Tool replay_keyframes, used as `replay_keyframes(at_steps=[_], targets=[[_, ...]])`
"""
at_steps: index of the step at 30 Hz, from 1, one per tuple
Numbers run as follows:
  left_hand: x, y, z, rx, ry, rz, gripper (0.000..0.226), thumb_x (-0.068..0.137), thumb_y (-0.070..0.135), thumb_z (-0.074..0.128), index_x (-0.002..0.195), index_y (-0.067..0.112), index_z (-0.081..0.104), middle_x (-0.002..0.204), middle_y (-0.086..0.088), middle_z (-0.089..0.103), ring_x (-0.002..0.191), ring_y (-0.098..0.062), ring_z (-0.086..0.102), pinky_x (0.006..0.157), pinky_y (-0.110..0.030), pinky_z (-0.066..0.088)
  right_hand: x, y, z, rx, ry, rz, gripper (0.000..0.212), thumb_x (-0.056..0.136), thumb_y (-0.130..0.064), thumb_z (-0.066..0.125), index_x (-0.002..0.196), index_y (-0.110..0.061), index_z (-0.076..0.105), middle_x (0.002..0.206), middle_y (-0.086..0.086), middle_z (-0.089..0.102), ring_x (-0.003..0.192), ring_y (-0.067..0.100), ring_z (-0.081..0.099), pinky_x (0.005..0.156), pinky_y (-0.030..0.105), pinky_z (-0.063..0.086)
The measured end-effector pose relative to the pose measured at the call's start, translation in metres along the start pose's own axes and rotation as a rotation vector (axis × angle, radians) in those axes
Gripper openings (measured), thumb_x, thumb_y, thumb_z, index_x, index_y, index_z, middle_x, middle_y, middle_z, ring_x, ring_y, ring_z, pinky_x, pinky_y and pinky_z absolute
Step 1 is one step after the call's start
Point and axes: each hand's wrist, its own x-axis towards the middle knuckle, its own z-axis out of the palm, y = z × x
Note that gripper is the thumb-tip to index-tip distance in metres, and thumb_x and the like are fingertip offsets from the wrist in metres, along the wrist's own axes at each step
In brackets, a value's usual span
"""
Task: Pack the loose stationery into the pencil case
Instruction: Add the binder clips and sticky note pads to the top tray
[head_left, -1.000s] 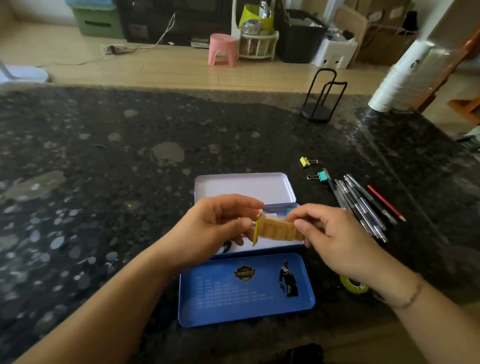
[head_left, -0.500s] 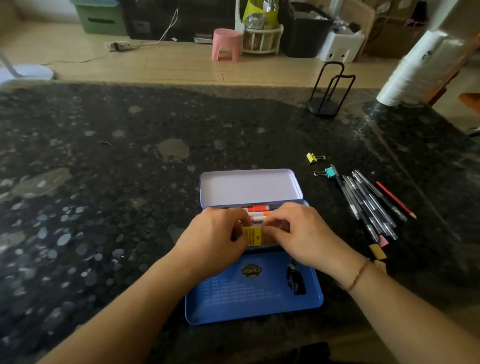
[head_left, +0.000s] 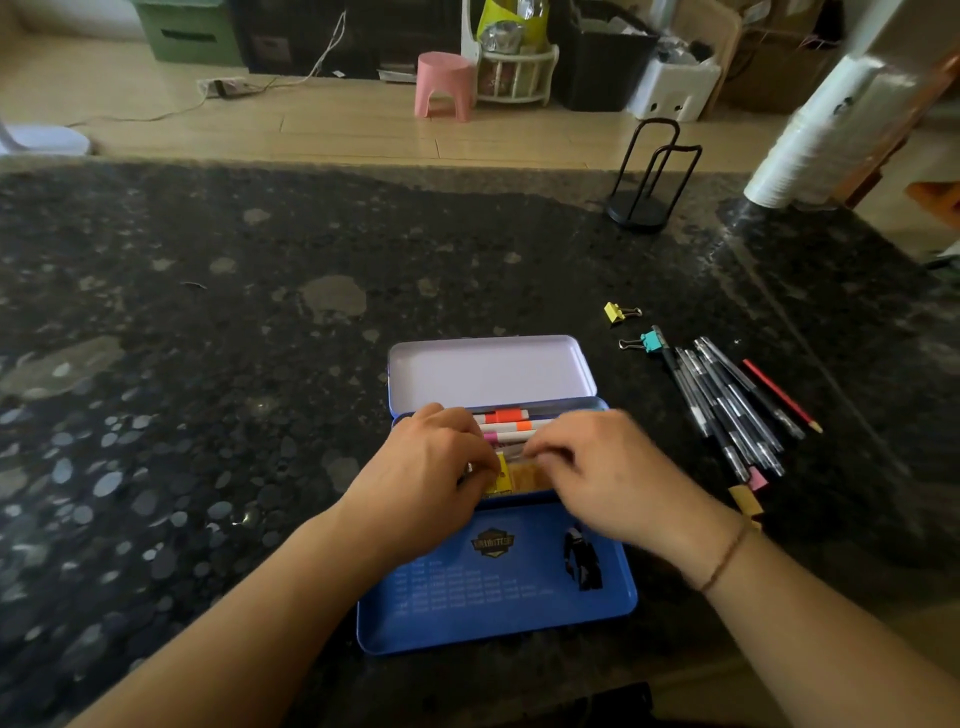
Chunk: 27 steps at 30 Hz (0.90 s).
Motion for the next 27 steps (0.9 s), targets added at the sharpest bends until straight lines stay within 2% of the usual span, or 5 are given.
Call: replay_keyframes(at_steps=[5, 12, 15, 19, 27], targets=[[-0.003, 0.002, 0.005, 0.050, -0.036, 0.093, 0.021, 0.088, 0.041, 0.055, 0.096, 0.029, 0.070, 0.107, 0.011, 0.060, 0.099, -0.013, 0.051, 0.085, -0.039, 0.045, -0.003, 0.056, -0.067, 0.135, 0.435, 0.315, 0.019, 0.089, -0.013, 0.061, 0.091, -0.028, 0.072, 0.080, -0.013, 0.067, 0.071, 0.004, 0.061, 0.067, 0.022, 0.047], [-0.003, -0.002, 0.007, 0.122, -0.100, 0.134, 0.032, 0.077, 0.053, 0.065, 0.103, 0.034, 0.068, 0.112, 0.014, 0.059, 0.104, -0.011, 0.052, 0.091, -0.035, 0.041, -0.038, 0.096, -0.080, -0.076, 0.184, 0.502, 0.013, 0.087, -0.019, 0.067, 0.095, -0.029, 0.067, 0.078, -0.013, 0.063, 0.054, 0.002, 0.061, 0.045, 0.013, 0.041], [-0.001, -0.004, 0.008, 0.122, -0.090, 0.127, 0.026, 0.074, 0.049, 0.067, 0.094, 0.033, 0.072, 0.107, 0.013, 0.062, 0.101, -0.014, 0.055, 0.089, -0.037, 0.042, -0.045, 0.099, -0.072, -0.226, 0.061, 0.557, 0.012, 0.084, -0.028, 0.070, 0.097, -0.029, 0.069, 0.077, -0.015, 0.064, 0.060, 0.001, 0.062, 0.056, 0.023, 0.051], [-0.002, -0.006, 0.007, 0.116, -0.079, 0.119, 0.027, 0.073, 0.048, 0.063, 0.092, 0.033, 0.073, 0.105, 0.013, 0.063, 0.101, -0.014, 0.057, 0.089, -0.038, 0.041, -0.047, 0.098, -0.065, -0.369, 0.160, 0.614, 0.019, 0.085, -0.036, 0.067, 0.102, -0.027, 0.066, 0.085, -0.012, 0.065, 0.070, 0.006, 0.055, 0.051, 0.023, 0.039], [-0.002, -0.002, 0.008, 0.107, -0.066, 0.133, 0.036, 0.074, 0.049, 0.068, 0.107, 0.033, 0.066, 0.111, 0.014, 0.061, 0.104, -0.012, 0.055, 0.090, -0.037, 0.043, 0.049, 0.102, -0.062, -0.496, 0.159, 0.253, 0.043, 0.088, -0.026, 0.060, 0.130, -0.031, 0.052, 0.129, -0.006, 0.057, 0.117, 0.021, 0.048, 0.088, 0.039, 0.049]])
